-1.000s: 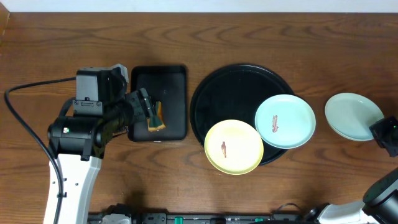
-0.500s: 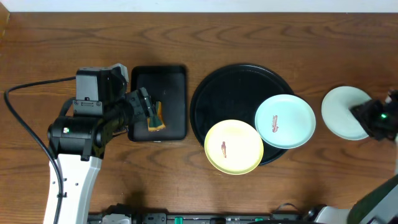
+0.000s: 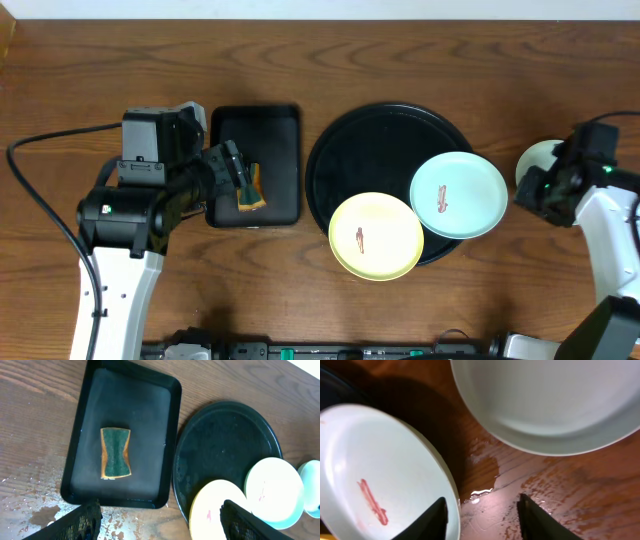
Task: Clean dirty plates on tray and stack at the side
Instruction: 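Set the green plate down on the table at the right side, then move the right gripper back and grip the second green plate rim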
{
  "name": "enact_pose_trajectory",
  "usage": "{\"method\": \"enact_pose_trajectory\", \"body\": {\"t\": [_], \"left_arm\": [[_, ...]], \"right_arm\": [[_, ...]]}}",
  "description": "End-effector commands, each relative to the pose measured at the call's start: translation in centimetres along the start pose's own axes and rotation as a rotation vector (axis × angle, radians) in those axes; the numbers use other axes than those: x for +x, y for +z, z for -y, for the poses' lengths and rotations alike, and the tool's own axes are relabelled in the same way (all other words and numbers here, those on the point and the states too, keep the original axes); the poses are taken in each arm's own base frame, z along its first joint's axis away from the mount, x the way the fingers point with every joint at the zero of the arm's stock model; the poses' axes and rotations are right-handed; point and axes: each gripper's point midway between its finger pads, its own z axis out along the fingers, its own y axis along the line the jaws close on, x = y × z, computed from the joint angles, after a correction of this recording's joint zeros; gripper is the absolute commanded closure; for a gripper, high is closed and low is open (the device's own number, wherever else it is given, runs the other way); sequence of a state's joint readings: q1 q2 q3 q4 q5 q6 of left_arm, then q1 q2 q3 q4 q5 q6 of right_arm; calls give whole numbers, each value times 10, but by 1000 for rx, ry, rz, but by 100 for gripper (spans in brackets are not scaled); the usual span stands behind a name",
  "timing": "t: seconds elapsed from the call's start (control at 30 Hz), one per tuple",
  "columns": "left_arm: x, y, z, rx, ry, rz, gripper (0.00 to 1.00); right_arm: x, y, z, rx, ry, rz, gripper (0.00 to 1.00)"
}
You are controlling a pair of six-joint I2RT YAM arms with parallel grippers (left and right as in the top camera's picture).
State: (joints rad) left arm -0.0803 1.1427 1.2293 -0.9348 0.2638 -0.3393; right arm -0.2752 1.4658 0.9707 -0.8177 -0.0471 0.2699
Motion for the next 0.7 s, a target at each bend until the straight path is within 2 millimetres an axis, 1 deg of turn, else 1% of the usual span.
{"method": "enact_pose_trajectory", "body": {"t": [0.0, 0.1, 0.17, 0.23, 0.33, 0.37, 0.43, 0.5, 0.6, 0.67], "left_arm": [[-5, 1, 2, 4, 4, 0, 23], [-4, 6, 0, -3, 0, -16, 23], [-4, 9, -1, -7, -2, -25, 23], [-4, 10, -1, -7, -2, -27, 23], [-4, 10, -1, -7, -2, -27, 23], [-4, 10, -1, -7, -2, -27, 23], [-4, 10, -1, -7, -2, -27, 23], [-4, 10, -1, -7, -2, -27, 23], [-4, 10, -1, -7, -2, -27, 23], [-4, 10, -1, -7, -2, -26, 23]], "right_arm": [[16, 15, 1, 34, -18, -25, 60], [28, 31, -6, -4, -37, -31, 65], [32, 38, -8, -22, -39, -24, 71], [30, 41, -8, -26, -39, -9, 79], [23, 40, -14, -56, -48, 20, 99], [20, 39, -19, -79, -60, 30, 99], [11, 33, -33, -148, -86, 52, 99], [-1, 23, -46, -208, -93, 74, 99], [-22, 2, -70, -300, -118, 124, 99], [-41, -21, -97, -345, -156, 183, 99]]}}
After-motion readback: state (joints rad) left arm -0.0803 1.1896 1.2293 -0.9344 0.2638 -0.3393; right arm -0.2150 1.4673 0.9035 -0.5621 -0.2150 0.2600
